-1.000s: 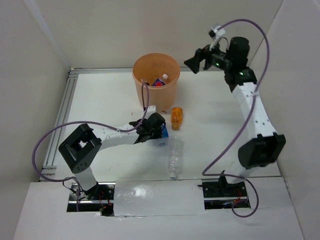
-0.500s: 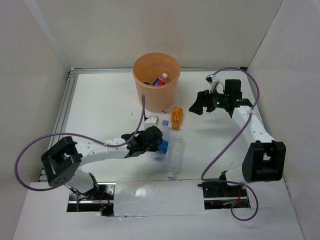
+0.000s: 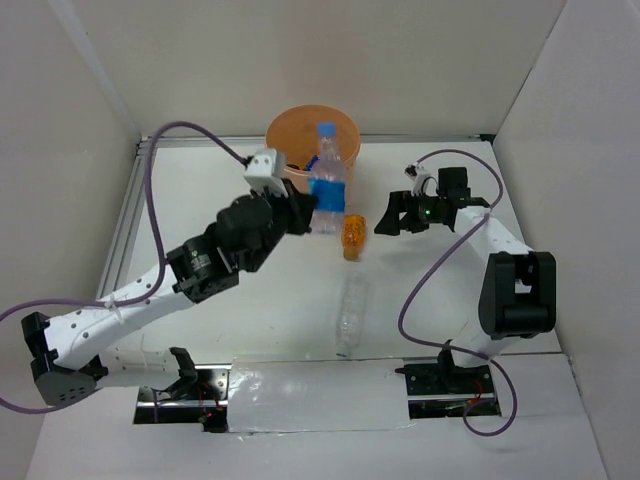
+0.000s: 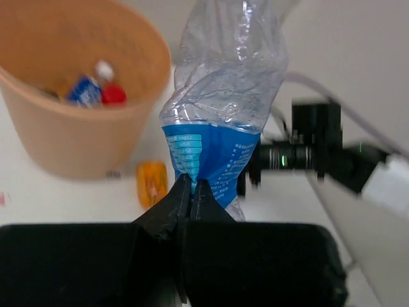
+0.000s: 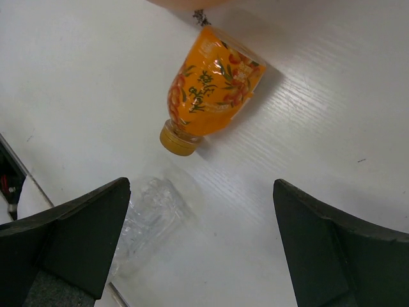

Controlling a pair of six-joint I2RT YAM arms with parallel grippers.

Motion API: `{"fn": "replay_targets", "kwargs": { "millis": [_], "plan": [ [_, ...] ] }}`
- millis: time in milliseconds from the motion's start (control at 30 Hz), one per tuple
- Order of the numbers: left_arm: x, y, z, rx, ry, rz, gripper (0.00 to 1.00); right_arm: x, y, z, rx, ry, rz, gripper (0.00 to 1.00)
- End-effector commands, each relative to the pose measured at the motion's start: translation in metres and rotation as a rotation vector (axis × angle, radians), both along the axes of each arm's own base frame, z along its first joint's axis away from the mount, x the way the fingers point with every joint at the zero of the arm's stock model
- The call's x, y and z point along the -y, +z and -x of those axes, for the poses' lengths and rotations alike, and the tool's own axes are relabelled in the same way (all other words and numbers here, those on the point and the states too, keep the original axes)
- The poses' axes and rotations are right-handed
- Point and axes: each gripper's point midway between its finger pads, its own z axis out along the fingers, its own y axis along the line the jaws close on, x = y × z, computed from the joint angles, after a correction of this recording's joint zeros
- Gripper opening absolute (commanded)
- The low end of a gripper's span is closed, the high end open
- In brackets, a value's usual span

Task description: Put the plastic bottles in the bin

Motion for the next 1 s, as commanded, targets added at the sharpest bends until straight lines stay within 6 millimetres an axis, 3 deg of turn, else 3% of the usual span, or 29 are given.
{"fn": "replay_targets", "kwargs": {
  "millis": [0,33,67,100,133,167,200,300,333,367,400,433,467,533,567,667,700,767,800,833,867,900,933,967],
  "plan": [
    [-0.023,0.053,-0.053,0.173,0.180,0.040,0.00,-0.003,0.005,-0.006,0.007,-0.006,-0.011,0.99],
    [-0.027,0.068,-0.063,0.202,0.214,0.066,0.00,-0.003,0.005,-0.006,0.007,-0.006,-0.011,0.99],
    [-0.024,0.063,-0.078,0.201,0.246,0.061,0.00,-0.006,0.005,-0.005,0.007,0.003,-0.011,0.99],
    [-0.033,0.067,-0.095,0.211,0.292,0.071,0.00,-0.006,0.008,-0.007,0.016,0.003,-0.011,0.99],
    [-0.038,0.084,-0.106,0.240,0.333,0.110,0.00,-0.006,0.011,-0.007,0.025,0.003,-0.011,0.99],
    [-0.040,0.084,-0.117,0.239,0.362,0.105,0.00,-0.006,0.011,-0.007,0.025,0.003,-0.011,0.99],
    [-0.032,0.068,-0.137,0.217,0.380,0.070,0.00,-0.009,0.011,-0.006,0.025,0.012,-0.011,0.99],
    [-0.049,0.061,-0.175,0.175,0.484,0.087,0.05,-0.022,0.020,-0.009,0.034,0.029,-0.044,0.99],
    [-0.053,0.043,-0.193,0.153,0.500,0.054,0.09,-0.026,0.016,-0.013,0.014,0.031,-0.049,0.99],
    [-0.056,0.042,-0.201,0.153,0.514,0.053,0.17,-0.034,0.017,-0.012,0.015,0.054,-0.049,0.99],
    [-0.062,0.038,-0.212,0.149,0.526,0.046,0.41,-0.038,0.016,-0.013,0.014,0.063,-0.049,0.99],
    [-0.058,0.030,-0.223,0.130,0.519,0.024,0.56,-0.043,0.018,-0.017,0.022,0.068,-0.048,0.99],
    [-0.059,0.027,-0.230,0.117,0.510,0.022,0.79,-0.044,0.014,-0.020,0.024,0.068,-0.048,0.99],
    [-0.058,0.024,-0.239,0.104,0.507,0.009,0.82,-0.049,0.013,-0.022,0.021,0.074,-0.054,0.99],
    [-0.054,0.025,-0.241,0.102,0.488,0.009,0.88,-0.053,0.007,-0.021,-0.004,0.077,-0.056,0.99],
    [-0.052,0.044,-0.238,0.141,0.456,0.008,0.95,-0.056,0.000,-0.028,-0.013,0.073,-0.072,0.99],
    [-0.056,0.062,-0.230,0.172,0.447,0.022,0.95,-0.060,-0.002,-0.028,-0.020,0.078,-0.076,0.99],
    [-0.044,0.071,-0.208,0.190,0.403,0.007,0.95,-0.065,-0.008,-0.034,-0.024,0.080,-0.083,0.99],
    [-0.039,0.079,-0.182,0.208,0.364,0.015,0.95,-0.075,-0.011,-0.034,-0.029,0.079,-0.063,0.99],
    [-0.047,0.078,-0.173,0.209,0.363,0.001,0.95,-0.077,-0.018,-0.036,-0.028,0.074,-0.043,0.99],
    [-0.036,0.079,-0.153,0.217,0.317,0.000,0.95,-0.081,-0.023,-0.043,-0.036,0.049,-0.032,0.99],
    [-0.032,0.048,-0.138,0.180,0.286,-0.055,0.95,-0.083,-0.030,-0.046,-0.037,0.024,-0.002,0.99],
    [-0.032,0.038,-0.123,0.165,0.259,-0.073,0.95,-0.082,-0.034,-0.050,-0.036,0.006,0.004,0.99],
    [-0.029,0.046,-0.089,0.163,0.209,-0.018,0.95,-0.088,-0.041,-0.053,-0.046,-0.006,0.003,0.99]
  ]
}}
